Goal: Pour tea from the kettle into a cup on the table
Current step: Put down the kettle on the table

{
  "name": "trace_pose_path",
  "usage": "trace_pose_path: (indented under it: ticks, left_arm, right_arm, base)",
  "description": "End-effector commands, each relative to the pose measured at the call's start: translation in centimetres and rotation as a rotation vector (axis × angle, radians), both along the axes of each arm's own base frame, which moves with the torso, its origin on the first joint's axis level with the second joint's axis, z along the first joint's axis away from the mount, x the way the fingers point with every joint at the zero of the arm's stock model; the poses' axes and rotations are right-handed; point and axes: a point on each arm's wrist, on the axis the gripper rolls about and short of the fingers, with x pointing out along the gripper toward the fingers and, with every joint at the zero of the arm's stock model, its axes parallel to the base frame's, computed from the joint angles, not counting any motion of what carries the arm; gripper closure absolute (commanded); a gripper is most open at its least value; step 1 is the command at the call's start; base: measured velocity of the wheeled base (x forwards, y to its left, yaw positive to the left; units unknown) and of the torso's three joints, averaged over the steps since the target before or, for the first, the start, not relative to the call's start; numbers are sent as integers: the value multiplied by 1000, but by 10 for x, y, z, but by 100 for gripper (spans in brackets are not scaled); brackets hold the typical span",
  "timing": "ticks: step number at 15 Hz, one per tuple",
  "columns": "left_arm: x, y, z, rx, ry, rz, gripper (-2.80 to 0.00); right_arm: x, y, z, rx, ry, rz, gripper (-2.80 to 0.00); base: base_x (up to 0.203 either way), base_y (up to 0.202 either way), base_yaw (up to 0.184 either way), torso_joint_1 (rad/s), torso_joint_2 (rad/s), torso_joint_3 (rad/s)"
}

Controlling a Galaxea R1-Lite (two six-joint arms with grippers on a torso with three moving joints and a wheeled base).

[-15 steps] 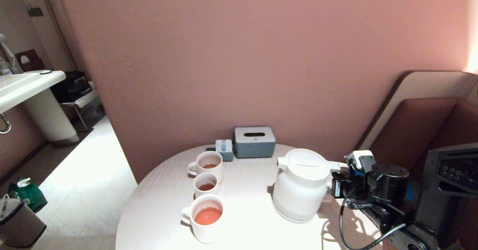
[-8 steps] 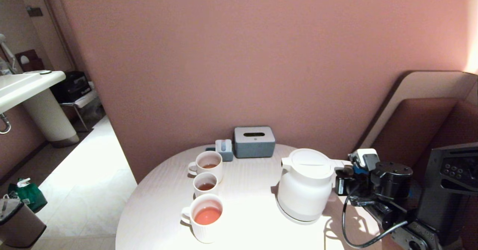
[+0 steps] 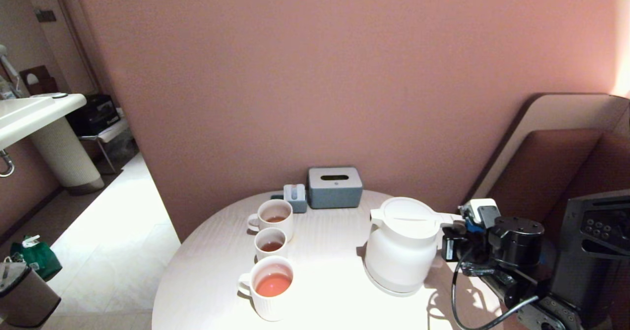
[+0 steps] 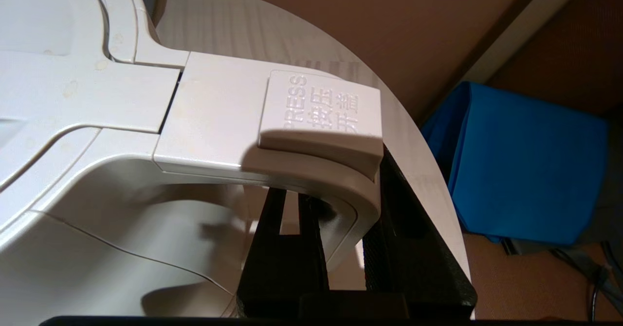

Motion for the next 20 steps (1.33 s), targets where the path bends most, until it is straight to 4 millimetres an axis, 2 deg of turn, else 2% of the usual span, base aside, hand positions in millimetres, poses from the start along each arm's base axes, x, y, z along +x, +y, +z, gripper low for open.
trace_pose_path:
  ticks: [1,15,20]
  left_arm:
    - [0,0,0,-1,0,0,0]
    - [0,0,0,-1,0,-1,0]
    - [0,0,0,-1,0,1,0]
  right_arm:
    - [-1,1,3,7,-32,4,0]
    - [-3,0,1,7,-20,0,0]
    - [-6,-2,3,11,-26,-62,0]
  base:
    - [0,0,0,0,0,0]
    - [0,0,0,0,0,0]
    - [0,0,0,0,0,0]
